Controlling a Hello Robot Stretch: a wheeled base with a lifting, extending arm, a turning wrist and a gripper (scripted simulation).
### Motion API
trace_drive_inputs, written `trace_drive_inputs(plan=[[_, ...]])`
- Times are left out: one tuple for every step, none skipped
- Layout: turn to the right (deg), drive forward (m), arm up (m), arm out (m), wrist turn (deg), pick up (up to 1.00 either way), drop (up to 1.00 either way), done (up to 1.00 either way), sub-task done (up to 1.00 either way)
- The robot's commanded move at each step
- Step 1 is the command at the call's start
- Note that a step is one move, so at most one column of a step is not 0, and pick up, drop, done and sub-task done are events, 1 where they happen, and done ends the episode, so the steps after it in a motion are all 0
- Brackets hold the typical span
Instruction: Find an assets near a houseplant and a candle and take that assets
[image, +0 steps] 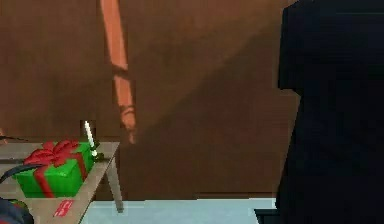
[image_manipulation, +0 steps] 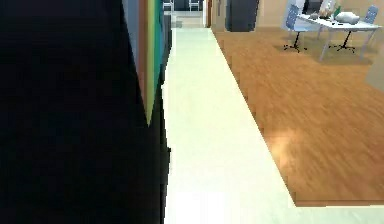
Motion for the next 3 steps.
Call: trace_drive_inputs(plan=[[0.0, 0.45, 0.00, 0.00, 0.0, 0.00, 0.00, 0.00, 0.00], [-45.0, 0.00, 0.00, 0.00, 0.0, 0.00, 0.00, 0.00, 0.00], [-45.0, 0.00, 0.00, 0.00, 0.0, 0.00, 0.00, 0.00, 0.00]])
